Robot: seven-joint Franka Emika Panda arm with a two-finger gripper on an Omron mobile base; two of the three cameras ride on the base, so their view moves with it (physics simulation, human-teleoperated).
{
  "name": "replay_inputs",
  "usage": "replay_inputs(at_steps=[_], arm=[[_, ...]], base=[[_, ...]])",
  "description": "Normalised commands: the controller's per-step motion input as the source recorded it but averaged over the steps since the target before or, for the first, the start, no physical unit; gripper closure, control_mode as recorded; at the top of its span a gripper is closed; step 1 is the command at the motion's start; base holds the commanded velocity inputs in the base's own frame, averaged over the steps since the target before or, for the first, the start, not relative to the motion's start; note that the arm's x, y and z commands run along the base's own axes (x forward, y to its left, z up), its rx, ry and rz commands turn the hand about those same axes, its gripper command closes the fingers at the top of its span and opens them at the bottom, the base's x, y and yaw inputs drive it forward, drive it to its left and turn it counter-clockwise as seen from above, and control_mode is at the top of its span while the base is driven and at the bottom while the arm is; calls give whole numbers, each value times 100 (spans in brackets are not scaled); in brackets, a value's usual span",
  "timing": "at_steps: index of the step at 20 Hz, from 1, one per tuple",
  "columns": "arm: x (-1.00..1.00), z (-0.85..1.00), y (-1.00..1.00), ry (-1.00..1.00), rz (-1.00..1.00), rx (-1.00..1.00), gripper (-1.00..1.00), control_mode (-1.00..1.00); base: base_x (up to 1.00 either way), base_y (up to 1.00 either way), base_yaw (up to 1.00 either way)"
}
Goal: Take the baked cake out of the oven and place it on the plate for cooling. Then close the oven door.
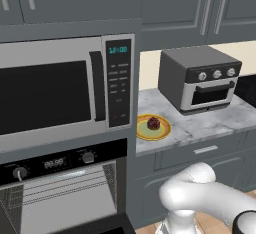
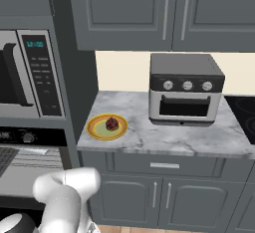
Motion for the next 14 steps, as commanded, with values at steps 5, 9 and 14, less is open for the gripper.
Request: replay_inputs(at_steps=[5, 9, 14], arm=[[-68, 14, -22, 0, 0, 0, -100, -100], [-68, 16, -22, 0, 0, -1, -100, -100], [-68, 8, -18, 0, 0, -2, -100, -100]], base=[[0, 0, 0], [0, 0, 0], [0, 0, 0]])
